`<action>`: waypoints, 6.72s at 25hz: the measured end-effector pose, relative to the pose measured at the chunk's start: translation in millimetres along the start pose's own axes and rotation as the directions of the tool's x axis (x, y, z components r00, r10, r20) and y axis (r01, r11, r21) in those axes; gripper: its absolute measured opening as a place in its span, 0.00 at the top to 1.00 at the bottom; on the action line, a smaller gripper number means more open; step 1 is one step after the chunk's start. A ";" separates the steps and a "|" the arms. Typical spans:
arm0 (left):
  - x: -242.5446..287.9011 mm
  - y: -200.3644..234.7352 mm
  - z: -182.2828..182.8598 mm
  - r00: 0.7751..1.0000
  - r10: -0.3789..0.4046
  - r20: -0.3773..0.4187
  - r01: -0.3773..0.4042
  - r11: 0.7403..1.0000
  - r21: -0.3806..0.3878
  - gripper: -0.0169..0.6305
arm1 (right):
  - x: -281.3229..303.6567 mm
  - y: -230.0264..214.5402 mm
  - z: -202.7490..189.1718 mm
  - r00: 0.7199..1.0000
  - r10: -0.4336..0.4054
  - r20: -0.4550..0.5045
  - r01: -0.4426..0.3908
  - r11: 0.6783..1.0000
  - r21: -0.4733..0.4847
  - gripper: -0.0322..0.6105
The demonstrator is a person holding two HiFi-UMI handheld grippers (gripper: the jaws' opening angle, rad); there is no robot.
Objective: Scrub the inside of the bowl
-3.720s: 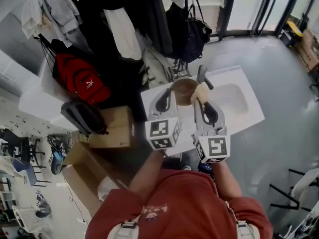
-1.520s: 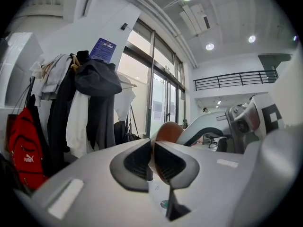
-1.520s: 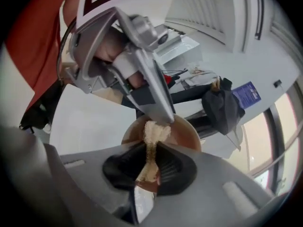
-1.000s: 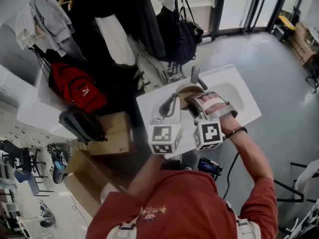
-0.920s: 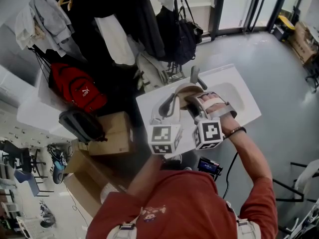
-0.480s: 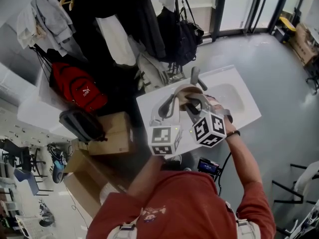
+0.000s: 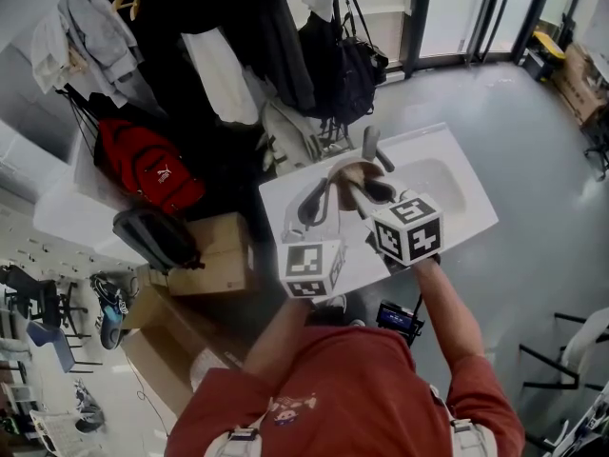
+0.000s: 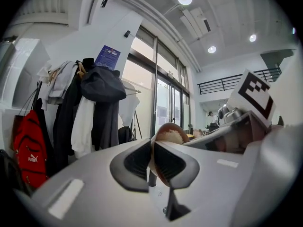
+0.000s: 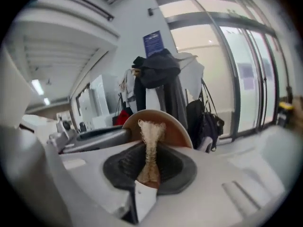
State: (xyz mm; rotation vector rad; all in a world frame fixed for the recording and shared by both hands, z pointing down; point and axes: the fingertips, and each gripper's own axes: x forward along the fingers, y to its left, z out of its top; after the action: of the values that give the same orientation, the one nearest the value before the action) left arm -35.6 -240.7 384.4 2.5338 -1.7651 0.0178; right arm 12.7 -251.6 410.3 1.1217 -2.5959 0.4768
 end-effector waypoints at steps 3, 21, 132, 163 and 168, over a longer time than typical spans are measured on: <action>-0.2 -0.1 3.6 1.000 0.002 0.013 -0.002 1.000 -0.004 0.93 | -3.0 -5.7 5.1 0.999 0.012 0.043 -0.020 0.983 0.182 0.87; -6.9 -0.1 16.9 0.995 0.000 0.104 -0.001 1.000 0.008 0.92 | -6.5 -16.6 -4.3 0.902 0.093 0.421 -0.430 0.128 0.894 0.87; -9.5 -5.7 18.4 0.991 -0.086 0.098 0.090 0.995 -0.038 0.92 | -13.5 -7.5 9.9 0.981 -0.042 0.190 -0.063 0.854 0.517 0.87; 32.6 41.7 -67.3 0.993 0.051 -0.111 -0.060 0.995 -0.083 0.94 | -23.6 -15.7 -3.7 0.968 -0.127 0.215 0.035 0.922 0.387 0.87; 47.7 56.5 -88.2 0.985 0.074 -0.159 -0.094 0.988 -0.119 0.94 | -28.3 -25.6 -10.8 0.962 -0.172 0.211 0.087 0.929 0.359 0.87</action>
State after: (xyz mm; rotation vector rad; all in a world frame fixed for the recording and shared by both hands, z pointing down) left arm -70.1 -300.5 476.4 2.3032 -1.7541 0.0996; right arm 51.7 -245.4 414.4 1.5431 -2.6806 0.8428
